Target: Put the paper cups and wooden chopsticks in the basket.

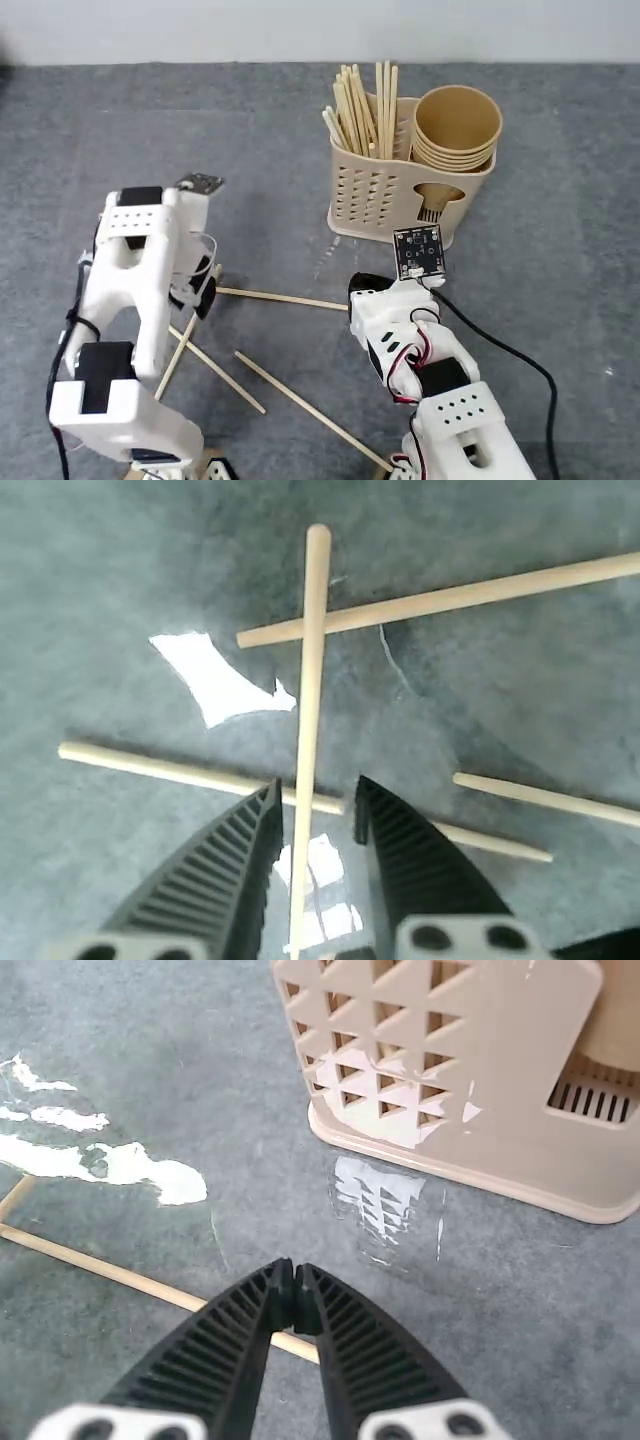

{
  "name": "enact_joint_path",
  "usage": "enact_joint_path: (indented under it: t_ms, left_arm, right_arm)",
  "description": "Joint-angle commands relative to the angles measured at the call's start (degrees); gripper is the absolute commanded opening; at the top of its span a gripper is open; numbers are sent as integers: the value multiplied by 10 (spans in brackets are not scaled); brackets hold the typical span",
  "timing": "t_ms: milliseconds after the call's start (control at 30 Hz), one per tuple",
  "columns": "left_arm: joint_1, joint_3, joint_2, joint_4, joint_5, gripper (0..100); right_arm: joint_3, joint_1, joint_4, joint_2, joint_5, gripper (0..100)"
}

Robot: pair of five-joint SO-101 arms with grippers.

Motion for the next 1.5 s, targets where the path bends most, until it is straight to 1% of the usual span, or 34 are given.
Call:
enact_joint_path:
  t_ms: [0, 267, 400, 500, 633, 700, 833, 967, 1100, 1200, 1333, 1467]
  left_arm:
    - [3, 13, -20, -31, -5, 116]
    - [3, 82, -20, -98, -4, 111]
    - [3, 84, -24, -96, -3, 92]
    - [3, 81, -26, -95, -3, 9]
    - [1, 83, -27, -95, -2, 13]
    - [0, 85, -27, -94, -2, 13]
    - [3, 76, -28, -61, -4, 12]
    - [-12, 15, -28, -11, -4, 11]
    - [-53, -87, -28, 55, -4, 11]
    - [-83, -155, -28, 86, -4, 11]
    - [-113, -214, -28, 99, -1, 11]
    - [-145, -246, -28, 99, -1, 11]
  right_arm:
    - [-3, -1, -10, -13, 7, 11]
    - [-3, -1, -10, -13, 7, 11]
    - [-3, -1, -10, -13, 7, 9]
    - [-3, -1, -11, -13, 6, 9]
    - [-6, -3, -11, -13, 6, 12]
    - [-8, -15, -11, -13, 9, 12]
    - [-7, -48, -4, -13, 15, 12]
    - [-23, -49, 30, -13, 74, 13]
    - [-94, -51, 116, -7, 113, 15]
    - [-161, -53, 185, -6, 155, 71]
    - [-209, -109, 238, 0, 186, 159]
    - [-254, -168, 251, 75, 217, 154]
